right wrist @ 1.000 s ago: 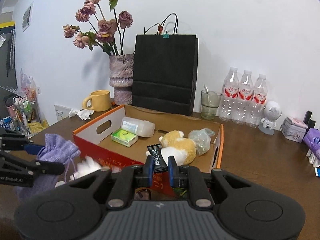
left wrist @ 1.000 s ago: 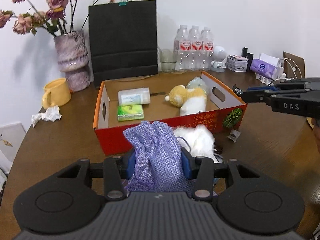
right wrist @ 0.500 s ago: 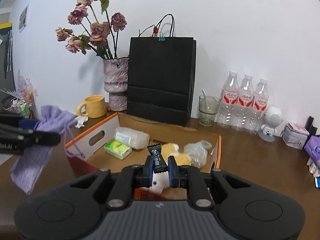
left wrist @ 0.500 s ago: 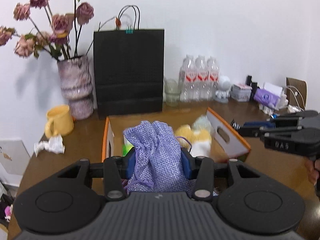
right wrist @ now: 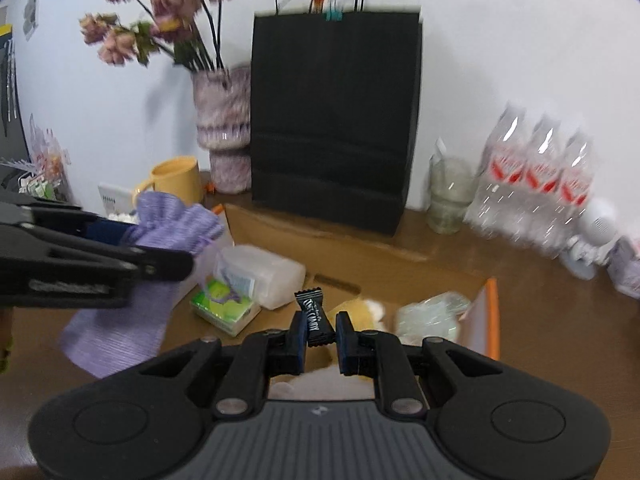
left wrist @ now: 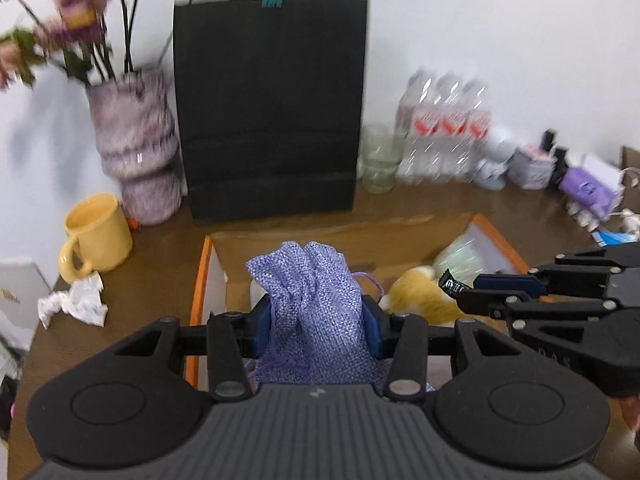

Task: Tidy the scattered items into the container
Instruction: 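Lower the candy and purple pouch into the box and open both tools, then grasp the blue packet with the right tool while the left grasps the white round object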

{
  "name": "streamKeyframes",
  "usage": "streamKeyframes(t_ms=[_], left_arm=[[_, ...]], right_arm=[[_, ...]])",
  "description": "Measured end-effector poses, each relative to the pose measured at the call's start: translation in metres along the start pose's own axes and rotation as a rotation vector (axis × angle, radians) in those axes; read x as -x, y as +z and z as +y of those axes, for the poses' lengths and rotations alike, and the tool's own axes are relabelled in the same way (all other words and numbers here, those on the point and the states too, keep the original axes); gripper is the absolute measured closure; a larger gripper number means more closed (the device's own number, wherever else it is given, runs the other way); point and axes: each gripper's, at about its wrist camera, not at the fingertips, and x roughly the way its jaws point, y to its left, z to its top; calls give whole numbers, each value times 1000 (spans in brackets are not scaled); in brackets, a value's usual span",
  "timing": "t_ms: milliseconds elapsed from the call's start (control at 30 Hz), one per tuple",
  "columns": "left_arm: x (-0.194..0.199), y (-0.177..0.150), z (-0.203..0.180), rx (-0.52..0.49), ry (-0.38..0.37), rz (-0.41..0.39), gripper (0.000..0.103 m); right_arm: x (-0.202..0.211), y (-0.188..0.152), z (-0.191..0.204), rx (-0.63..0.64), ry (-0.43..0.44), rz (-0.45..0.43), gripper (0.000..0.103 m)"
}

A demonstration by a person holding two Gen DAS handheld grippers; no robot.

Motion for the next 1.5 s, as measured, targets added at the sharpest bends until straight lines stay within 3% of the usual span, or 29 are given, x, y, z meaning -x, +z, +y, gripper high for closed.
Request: streamKeyframes(t_ms=[300,467,533,600,733,800,1000,1300,1500], left_arm=[[-60,-11,4,-8,62,126,51],[-60,-12,6,-3,80,129,33],[-57,-11,5,-11,85,119,24],[-52,-11,4,-20,86,109,18],[-38,-10,5,-11,58,76,5],[-28,-10,7,5,37,51,0],[19,-15,10,34,-4,-64,0],[99,-53,15,28,-26,-210,0],[120,-102,22,38,-13,-214,0]], right_arm=[[-65,-6,2,-46,33,121,89],[-74,-11,3,-46,25,150,85],[-71,-12,2,-54,27,149,75],[-65,-12,2,-59,38,143,52],[-51,-9,5,-41,17,117,38],[-43,-8,5,-43,-1,102,19],[2,-7,-2,-77,2,14,0],[94,-33,3,-33,-56,-148,0],[127,-81,4,-33,-90,-174,0]])
